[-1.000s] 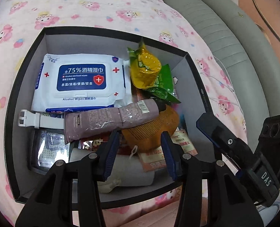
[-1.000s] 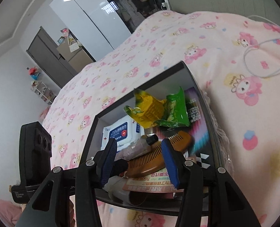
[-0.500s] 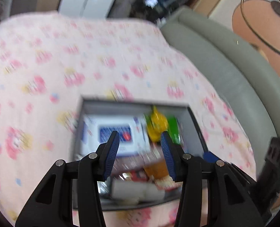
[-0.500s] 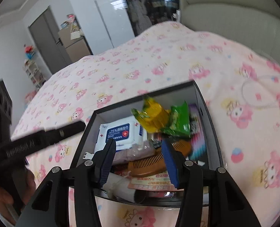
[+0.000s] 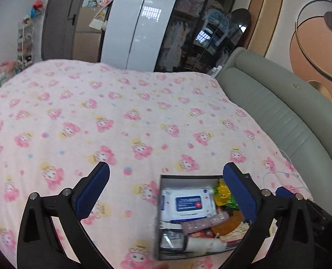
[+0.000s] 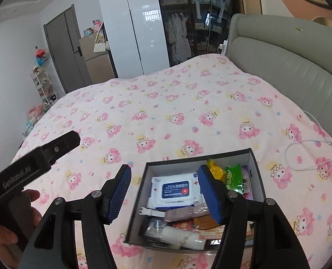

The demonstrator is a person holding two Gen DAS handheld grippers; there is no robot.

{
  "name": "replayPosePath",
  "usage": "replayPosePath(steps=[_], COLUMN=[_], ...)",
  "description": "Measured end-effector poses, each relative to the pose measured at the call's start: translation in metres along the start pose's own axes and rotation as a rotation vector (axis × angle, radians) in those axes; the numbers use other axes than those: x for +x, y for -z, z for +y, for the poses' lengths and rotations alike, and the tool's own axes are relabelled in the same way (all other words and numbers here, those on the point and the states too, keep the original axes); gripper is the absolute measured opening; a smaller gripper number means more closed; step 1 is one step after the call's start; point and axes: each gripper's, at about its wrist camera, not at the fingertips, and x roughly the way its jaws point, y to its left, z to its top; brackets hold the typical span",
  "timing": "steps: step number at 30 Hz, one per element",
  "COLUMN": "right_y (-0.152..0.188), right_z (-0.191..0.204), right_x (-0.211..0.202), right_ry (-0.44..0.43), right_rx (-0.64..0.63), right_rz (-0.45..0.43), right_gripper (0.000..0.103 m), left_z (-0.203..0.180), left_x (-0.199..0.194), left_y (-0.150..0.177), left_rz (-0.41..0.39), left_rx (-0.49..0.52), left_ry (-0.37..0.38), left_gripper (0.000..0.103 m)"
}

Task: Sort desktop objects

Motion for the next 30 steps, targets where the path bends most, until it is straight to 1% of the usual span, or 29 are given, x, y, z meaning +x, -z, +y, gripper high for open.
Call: replayPosePath(steps=[2,7,12,16,22,25,30], right_y=[-0.005,-0.009,-0.005,0.005,0.038,0.059,0.092], right_z=[0.011,0.037,0.057,0.067,0.067,0.067,0.063], right_x=[-0.004,-0.019,-0.04,-0.056,-0.084,-0.099,-0.123], right_ry=[-0.002,0.003,-0.001,-0.014,-0.026,-0.038,-0.046], right_rx=[0.001,-0.012,-0.041,-0.058,-0.057,-0.057,-0.059], right_rz=[-0.001,-0.016,-0.039,-0.054,-0.064,-0.061,-0.065], right_gripper=[0.063,0.063,0.065,0.065,0.066,0.066,0.067], left_z=[0.008,0.024,0.024,0.024,0.023,0.016,0.008], left_x=[-0.013,-0.042,-0.073,-0.097,-0.134,-0.156,-0.191], left_y=[-0.005,-0.011,0.005,0.018,0.038,0.058,0.091], left_rz=[-0.015,-0.04,-0.046,-0.051,-0.057,-0.052,-0.047], left_rx=[0.015,0.024,0.064,0.096,0.144,0.167,0.163], left_ry=[-0.028,-0.053,-0.086,-0.112,-0.152,-0.173,-0.156], left_gripper=[0.102,0.102,0.102,0.102,0.102,0.102,0.102])
